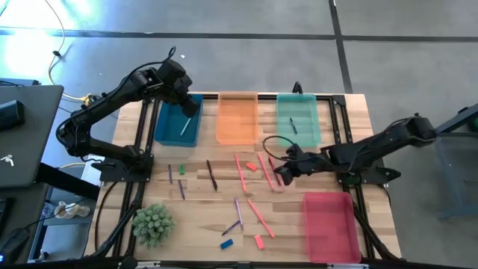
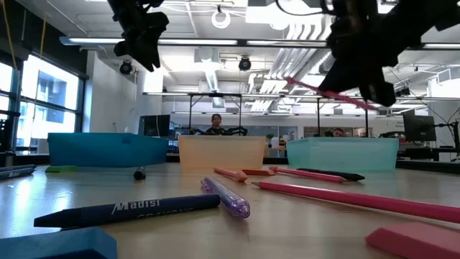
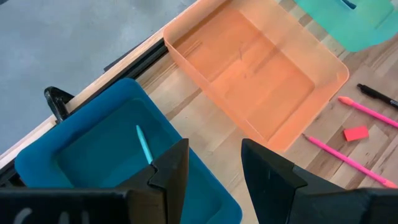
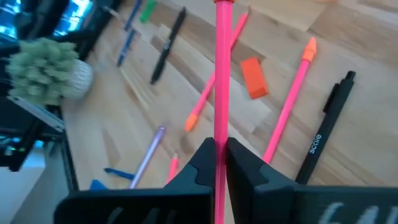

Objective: Sort crayons/erasers/pens/pencils in bins
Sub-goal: Put the pink colored pencil into the pink bin

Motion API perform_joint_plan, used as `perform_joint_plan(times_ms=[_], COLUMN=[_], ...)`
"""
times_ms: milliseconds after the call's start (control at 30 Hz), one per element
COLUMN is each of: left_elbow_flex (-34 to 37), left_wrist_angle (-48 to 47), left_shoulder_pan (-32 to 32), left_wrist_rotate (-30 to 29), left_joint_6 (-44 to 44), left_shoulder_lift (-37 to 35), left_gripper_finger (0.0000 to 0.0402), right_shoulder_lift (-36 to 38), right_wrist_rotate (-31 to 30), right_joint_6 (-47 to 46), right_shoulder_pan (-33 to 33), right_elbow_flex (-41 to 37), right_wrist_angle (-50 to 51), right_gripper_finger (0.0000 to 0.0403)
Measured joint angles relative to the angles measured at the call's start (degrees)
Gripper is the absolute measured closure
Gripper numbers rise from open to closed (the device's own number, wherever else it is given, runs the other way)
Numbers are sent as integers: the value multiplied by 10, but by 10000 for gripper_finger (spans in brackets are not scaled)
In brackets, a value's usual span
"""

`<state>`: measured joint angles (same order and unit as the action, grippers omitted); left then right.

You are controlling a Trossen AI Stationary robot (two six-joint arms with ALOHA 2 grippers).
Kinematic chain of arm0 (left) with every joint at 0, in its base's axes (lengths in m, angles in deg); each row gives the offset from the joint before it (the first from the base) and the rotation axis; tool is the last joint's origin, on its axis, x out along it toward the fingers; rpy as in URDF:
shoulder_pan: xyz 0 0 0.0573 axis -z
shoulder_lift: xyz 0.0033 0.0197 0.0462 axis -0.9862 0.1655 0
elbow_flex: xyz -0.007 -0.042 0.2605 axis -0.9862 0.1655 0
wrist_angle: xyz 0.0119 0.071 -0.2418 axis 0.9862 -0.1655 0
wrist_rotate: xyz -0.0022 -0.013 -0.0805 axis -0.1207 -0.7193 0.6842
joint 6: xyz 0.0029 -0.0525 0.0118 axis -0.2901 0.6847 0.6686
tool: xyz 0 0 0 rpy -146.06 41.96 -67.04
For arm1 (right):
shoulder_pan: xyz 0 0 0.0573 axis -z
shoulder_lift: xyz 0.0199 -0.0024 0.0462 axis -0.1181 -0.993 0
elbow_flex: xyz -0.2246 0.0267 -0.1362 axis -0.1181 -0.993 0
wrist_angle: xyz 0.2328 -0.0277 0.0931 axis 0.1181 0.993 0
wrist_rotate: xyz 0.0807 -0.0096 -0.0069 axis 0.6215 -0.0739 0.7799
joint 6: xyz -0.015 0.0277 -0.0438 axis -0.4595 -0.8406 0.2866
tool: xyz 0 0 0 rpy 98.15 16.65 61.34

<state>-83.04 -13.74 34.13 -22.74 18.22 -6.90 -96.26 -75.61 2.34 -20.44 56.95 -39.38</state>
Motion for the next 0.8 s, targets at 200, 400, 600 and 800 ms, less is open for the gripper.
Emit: perform_joint_plan(times_ms=[200, 400, 600, 800], left_elbow_flex=[0, 0, 0, 0], left_wrist_angle=[0, 0, 1, 1], left_shoulder_pan=[0, 0, 0, 0], left_wrist_rotate=[0, 0, -1, -2], left_joint_6=[0, 1, 8, 15], left_shoulder_lift=[0, 0, 0, 0], left_gripper_finger=[264, 264, 264, 264], right_shoulder_lift=[69, 132, 177, 187], right_wrist_rotate=[-2, 5, 17, 47], right_joint_6=[-27, -81, -136, -201], right_shoulder_pan=[-25, -72, -127, -181], right_elbow_flex=[0, 0, 0, 0], right_wrist_angle=[53, 128, 156, 182], right_gripper_finger=[402, 402, 402, 402])
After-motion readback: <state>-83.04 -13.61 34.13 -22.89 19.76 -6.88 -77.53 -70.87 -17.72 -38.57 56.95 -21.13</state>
